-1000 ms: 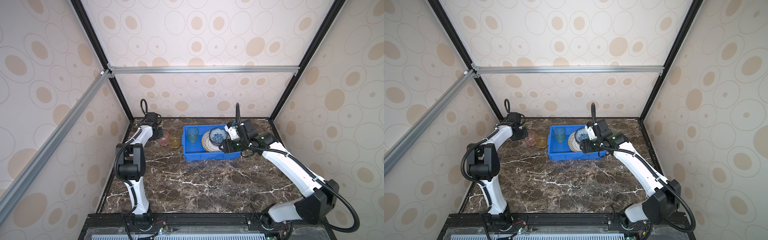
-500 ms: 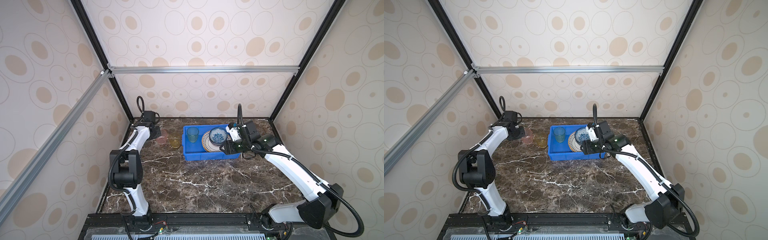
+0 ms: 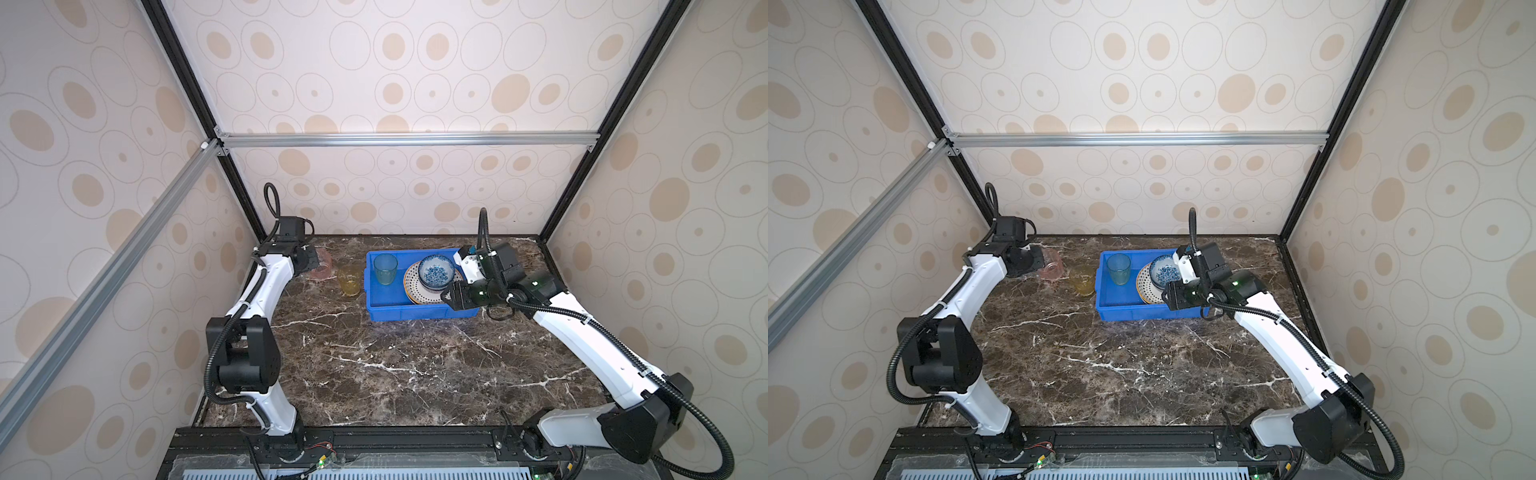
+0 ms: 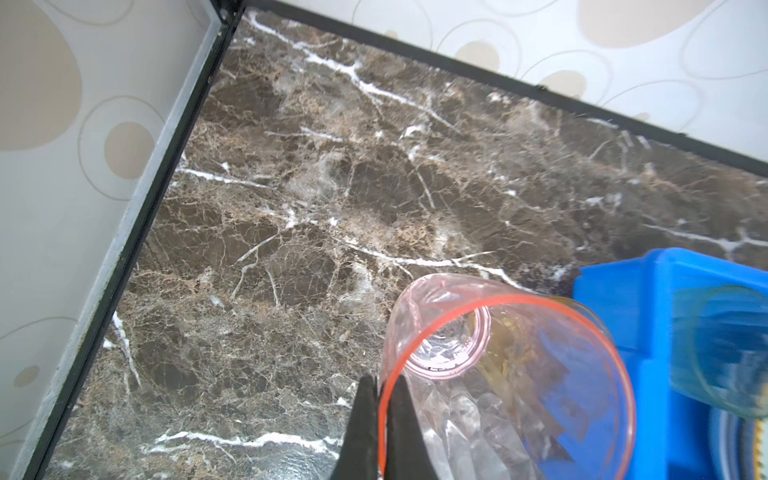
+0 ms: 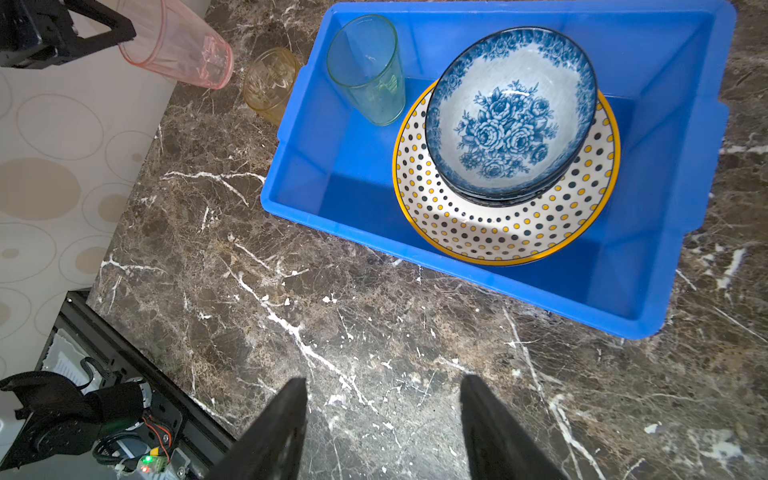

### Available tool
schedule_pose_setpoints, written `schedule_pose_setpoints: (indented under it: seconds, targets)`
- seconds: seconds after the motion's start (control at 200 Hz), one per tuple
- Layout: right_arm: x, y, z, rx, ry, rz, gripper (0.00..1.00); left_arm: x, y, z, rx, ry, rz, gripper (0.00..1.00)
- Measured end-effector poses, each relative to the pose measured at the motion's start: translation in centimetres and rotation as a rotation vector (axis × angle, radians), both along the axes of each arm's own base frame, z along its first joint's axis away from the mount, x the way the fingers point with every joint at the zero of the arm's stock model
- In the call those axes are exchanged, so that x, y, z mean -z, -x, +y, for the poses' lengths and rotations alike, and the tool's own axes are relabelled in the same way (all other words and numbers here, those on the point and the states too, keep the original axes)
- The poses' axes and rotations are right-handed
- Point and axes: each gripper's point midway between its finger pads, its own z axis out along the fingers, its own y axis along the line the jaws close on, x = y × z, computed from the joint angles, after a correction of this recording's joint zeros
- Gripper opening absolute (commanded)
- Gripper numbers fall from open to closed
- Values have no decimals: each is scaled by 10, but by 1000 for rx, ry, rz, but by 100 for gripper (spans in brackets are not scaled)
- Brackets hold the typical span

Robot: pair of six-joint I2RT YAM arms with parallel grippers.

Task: Place the mixed dishes into the plastic bin
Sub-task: 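Lift the pink cup and carry it toward the bin with the left gripper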

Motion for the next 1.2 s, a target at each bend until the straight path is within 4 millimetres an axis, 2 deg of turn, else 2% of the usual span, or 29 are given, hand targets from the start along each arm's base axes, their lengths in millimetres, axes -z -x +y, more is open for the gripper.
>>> schedule_pose_setpoints:
  seconds: [0.245,0.525,0.996,1.201]
  targets:
    - [-1,0,1,-4,-6,-2,62,-32,9,-14,48,31,-71,0]
    - [-2,0,4,-13,-18,-2,62,-41,14,-36,114,21,-63,0]
    - [-4,3,2,-14,-23,-11,62,-75,13,-85,222,13,-121,0]
    - [-2,4,2,-13,-21,-9,62,-72,11,-107,263,2,-106,0]
